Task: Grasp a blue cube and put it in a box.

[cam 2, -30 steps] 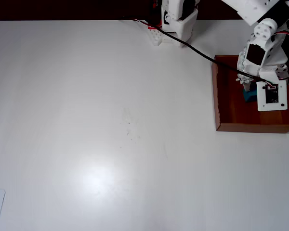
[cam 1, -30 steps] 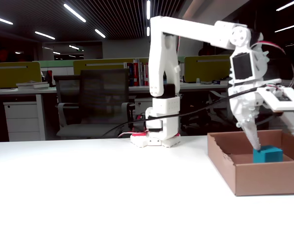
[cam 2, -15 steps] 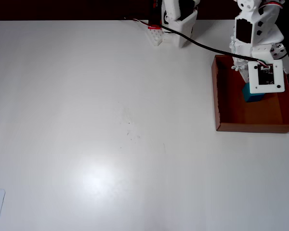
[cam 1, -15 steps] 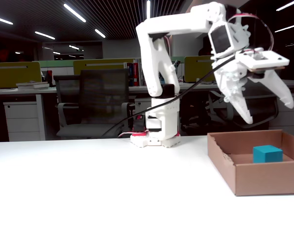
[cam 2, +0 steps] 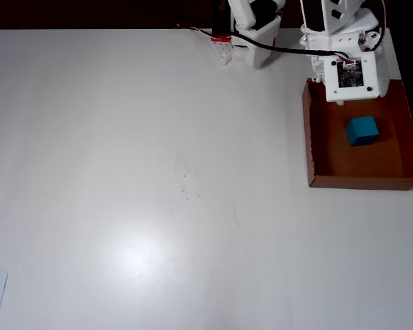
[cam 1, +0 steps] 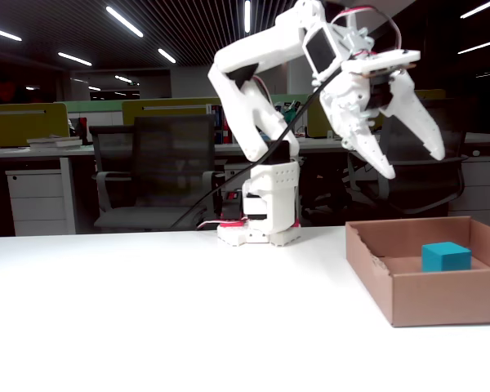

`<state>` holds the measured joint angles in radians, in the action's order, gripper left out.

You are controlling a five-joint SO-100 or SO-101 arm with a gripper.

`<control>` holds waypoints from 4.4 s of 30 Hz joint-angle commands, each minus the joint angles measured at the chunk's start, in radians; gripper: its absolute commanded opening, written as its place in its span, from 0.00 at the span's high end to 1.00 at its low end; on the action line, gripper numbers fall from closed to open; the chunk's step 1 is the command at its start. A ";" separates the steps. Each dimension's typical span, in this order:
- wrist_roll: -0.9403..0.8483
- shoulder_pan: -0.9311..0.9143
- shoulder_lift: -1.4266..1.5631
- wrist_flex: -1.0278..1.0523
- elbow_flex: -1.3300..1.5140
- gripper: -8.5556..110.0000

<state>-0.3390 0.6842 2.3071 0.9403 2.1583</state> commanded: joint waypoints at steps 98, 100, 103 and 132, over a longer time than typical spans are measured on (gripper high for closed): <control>0.031 0.091 0.934 -0.048 0.813 0.74; 0.031 0.091 0.934 -0.048 0.813 0.74; 0.031 0.091 0.934 -0.048 0.813 0.74; 0.029 0.091 0.934 -0.048 0.813 0.74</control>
<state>-0.3007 0.7716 3.2321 0.8882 2.9790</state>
